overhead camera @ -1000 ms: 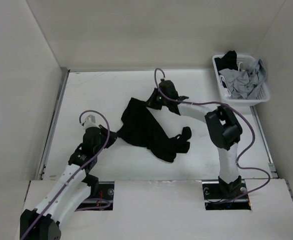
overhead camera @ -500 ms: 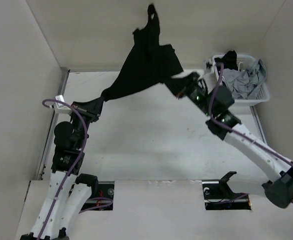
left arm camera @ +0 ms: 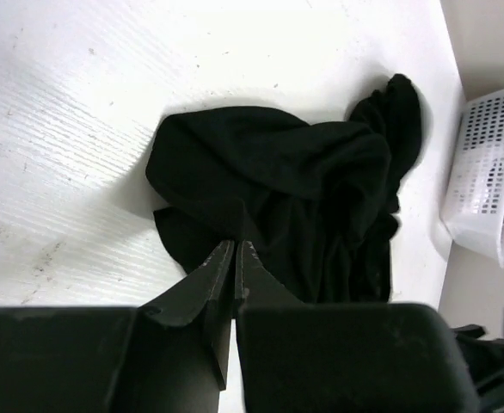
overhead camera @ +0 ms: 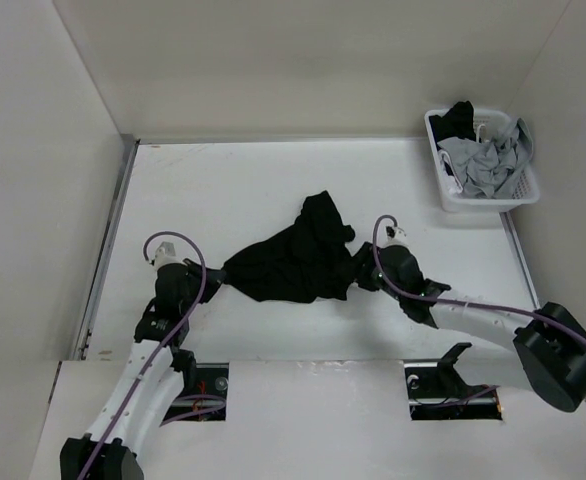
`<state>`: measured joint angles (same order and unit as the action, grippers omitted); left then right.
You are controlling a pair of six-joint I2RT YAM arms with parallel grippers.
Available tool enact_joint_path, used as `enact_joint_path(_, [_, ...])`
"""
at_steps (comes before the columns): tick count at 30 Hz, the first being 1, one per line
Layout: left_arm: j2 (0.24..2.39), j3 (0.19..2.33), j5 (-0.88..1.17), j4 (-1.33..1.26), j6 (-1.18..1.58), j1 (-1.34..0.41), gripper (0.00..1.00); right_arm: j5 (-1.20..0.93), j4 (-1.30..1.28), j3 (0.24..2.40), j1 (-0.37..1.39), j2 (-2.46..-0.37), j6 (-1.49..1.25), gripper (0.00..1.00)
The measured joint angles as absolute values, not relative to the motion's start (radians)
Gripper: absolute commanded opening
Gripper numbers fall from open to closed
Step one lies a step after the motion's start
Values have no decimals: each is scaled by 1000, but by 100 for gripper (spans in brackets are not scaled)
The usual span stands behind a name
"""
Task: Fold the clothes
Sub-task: Flatten the tank top out
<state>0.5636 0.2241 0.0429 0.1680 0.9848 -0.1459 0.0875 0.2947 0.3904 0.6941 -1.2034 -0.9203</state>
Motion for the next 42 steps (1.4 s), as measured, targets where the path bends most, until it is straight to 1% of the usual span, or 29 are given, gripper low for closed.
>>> enact_joint_path(4, [605, 224, 43, 120, 984, -145, 1, 122, 222, 476, 665, -1230, -907, 58])
enact_joint_path(8, [640, 229, 42, 80, 982, -155, 1, 143, 120, 605, 661, -1374, -860, 59])
enact_joint_path(11, [666, 239, 42, 52, 976, -173, 1, 174, 82, 684, 659, -1469, -834, 63])
enact_joint_path(13, [676, 244, 42, 34, 974, -186, 1, 187, 69, 733, 648, -1528, -822, 62])
enact_joint_path(14, [680, 245, 41, 27, 974, -192, 1, 187, 65, 762, 639, -1563, -815, 57])
enact_joint_path(16, [690, 245, 39, 10, 973, -204, 1, 186, 60, 812, 623, -1629, -802, 28])
enact_joint_path(17, [696, 245, 39, 5, 973, -208, 1, 184, 60, 830, 618, -1654, -798, 17])
enact_joint_path(18, [700, 245, 39, 1, 973, -213, 1, 184, 60, 843, 612, -1672, -796, 9])
enact_joint_path(20, [704, 246, 38, -5, 973, -220, 1, 189, 58, 845, 608, -1675, -791, 2])
enact_joint_path(24, [703, 281, 35, -4, 973, -238, 0, 215, 35, 844, 612, -1588, -756, 0])
enact_joint_path(27, [685, 340, 29, -1, 972, -245, 0, 272, -31, 850, 640, -1395, -714, 1])
enact_joint_path(29, [645, 387, 21, 13, 970, -245, 0, 321, -98, 889, 694, -1235, -680, 2])
enact_joint_path(32, [560, 462, 1, 34, 965, -245, 0, 390, -197, 1038, 816, -1049, -618, 2])
enact_joint_path(35, [477, 535, -17, 62, 953, -245, 0, 459, -272, 1234, 932, -951, -545, 3])
enact_joint_path(40, [365, 657, -47, 122, 915, -238, 0, 573, -334, 1500, 1080, -916, -406, 3])
enact_joint_path(42, [336, 698, -62, 132, 899, -237, 0, 590, -330, 1565, 1073, -919, -348, 3])
